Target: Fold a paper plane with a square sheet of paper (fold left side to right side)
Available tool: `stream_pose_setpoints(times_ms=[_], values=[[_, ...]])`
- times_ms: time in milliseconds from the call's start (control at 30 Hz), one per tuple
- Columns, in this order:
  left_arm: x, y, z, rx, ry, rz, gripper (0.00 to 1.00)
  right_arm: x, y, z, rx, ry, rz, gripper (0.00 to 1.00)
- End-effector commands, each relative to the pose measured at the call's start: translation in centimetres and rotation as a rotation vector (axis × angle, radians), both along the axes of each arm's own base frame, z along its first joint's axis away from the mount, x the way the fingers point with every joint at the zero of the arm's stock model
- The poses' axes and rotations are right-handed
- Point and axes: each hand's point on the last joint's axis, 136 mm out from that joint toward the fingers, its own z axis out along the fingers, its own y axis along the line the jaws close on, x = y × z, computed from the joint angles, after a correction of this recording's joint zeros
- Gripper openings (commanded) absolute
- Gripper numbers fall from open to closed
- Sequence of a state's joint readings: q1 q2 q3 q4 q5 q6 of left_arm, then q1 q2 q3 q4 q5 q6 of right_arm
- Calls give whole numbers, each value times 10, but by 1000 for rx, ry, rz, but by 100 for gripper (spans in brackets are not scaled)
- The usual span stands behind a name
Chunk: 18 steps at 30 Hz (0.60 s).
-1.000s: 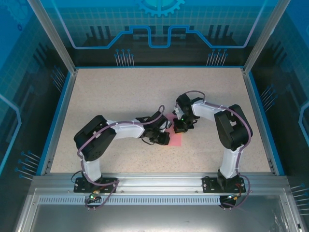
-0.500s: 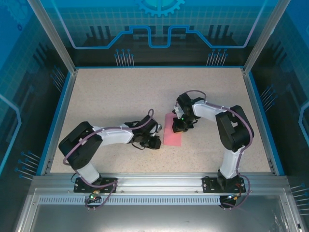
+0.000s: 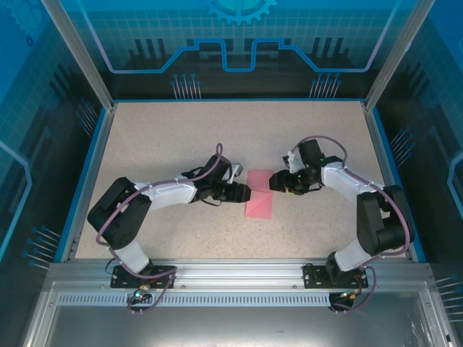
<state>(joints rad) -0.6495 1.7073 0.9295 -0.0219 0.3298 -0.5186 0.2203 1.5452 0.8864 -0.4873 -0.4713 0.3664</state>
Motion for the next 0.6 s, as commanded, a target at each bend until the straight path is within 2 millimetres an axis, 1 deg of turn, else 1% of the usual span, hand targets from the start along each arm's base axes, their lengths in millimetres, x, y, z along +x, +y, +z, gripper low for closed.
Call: stream_pose_setpoints(times_ms=[0, 133, 233, 300, 467, 533, 567], values=[[12, -13, 6, -54, -5, -10, 56, -7, 12, 8, 142, 5, 22, 65], [16, -19, 2, -63, 7, -19, 56, -11, 13, 1, 149, 26, 21, 65], [20, -21, -4, -50, 12, -21, 51, -12, 14, -2, 160, 37, 23, 65], [21, -21, -8, -39, 16, -24, 44, -13, 16, -3, 171, 49, 27, 65], [22, -17, -10, -6, 8, -25, 21, -12, 22, -7, 193, 79, 27, 65], [21, -14, -10, 8, 4, -22, 15, -11, 24, -10, 198, 90, 29, 65], [20, -13, -11, 15, 3, -22, 14, -11, 26, -10, 203, 94, 31, 65]])
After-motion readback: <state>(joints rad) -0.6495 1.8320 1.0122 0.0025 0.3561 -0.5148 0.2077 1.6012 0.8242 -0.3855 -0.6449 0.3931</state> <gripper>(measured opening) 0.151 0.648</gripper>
